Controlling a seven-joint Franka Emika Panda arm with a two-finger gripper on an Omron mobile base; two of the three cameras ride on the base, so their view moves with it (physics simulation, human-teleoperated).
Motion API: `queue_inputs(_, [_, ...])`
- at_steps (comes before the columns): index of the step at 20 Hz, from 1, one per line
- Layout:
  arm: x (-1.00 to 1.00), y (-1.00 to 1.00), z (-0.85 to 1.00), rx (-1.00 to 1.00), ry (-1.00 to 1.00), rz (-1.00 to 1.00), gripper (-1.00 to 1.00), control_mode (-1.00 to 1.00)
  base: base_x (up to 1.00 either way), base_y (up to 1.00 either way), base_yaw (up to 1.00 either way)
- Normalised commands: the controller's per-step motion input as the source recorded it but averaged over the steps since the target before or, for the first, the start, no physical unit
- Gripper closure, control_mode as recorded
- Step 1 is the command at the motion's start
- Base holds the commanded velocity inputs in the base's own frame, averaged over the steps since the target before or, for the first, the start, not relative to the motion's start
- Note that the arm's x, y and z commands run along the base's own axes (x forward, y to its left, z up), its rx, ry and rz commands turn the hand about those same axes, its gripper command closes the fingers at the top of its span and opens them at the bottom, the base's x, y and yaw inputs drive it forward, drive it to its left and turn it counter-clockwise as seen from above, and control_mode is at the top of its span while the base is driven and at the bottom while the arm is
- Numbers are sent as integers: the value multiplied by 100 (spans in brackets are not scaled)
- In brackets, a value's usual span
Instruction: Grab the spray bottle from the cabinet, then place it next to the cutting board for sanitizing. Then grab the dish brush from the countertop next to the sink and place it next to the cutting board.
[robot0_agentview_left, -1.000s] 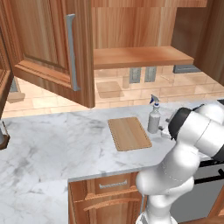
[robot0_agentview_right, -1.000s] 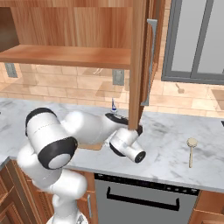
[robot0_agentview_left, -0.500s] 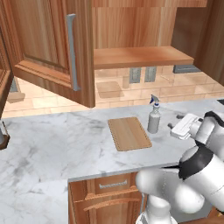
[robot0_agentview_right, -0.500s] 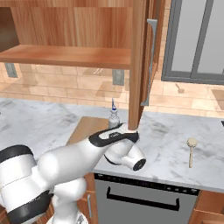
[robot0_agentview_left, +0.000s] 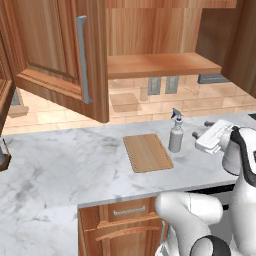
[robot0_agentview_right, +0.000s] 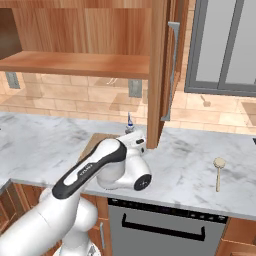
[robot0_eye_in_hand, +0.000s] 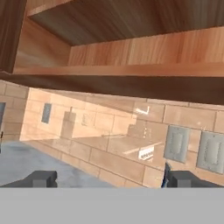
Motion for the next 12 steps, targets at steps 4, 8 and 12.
queue_inputs(4, [-35,45,82,-1,0,-6,-100,-100,0,0,0])
queue_inputs(8, [-46,35,78,-2,0,-8,-100,-100,0,0,0])
queue_inputs(12, [-51,8,91,-5,12,-16,-100,-100,0,0,0])
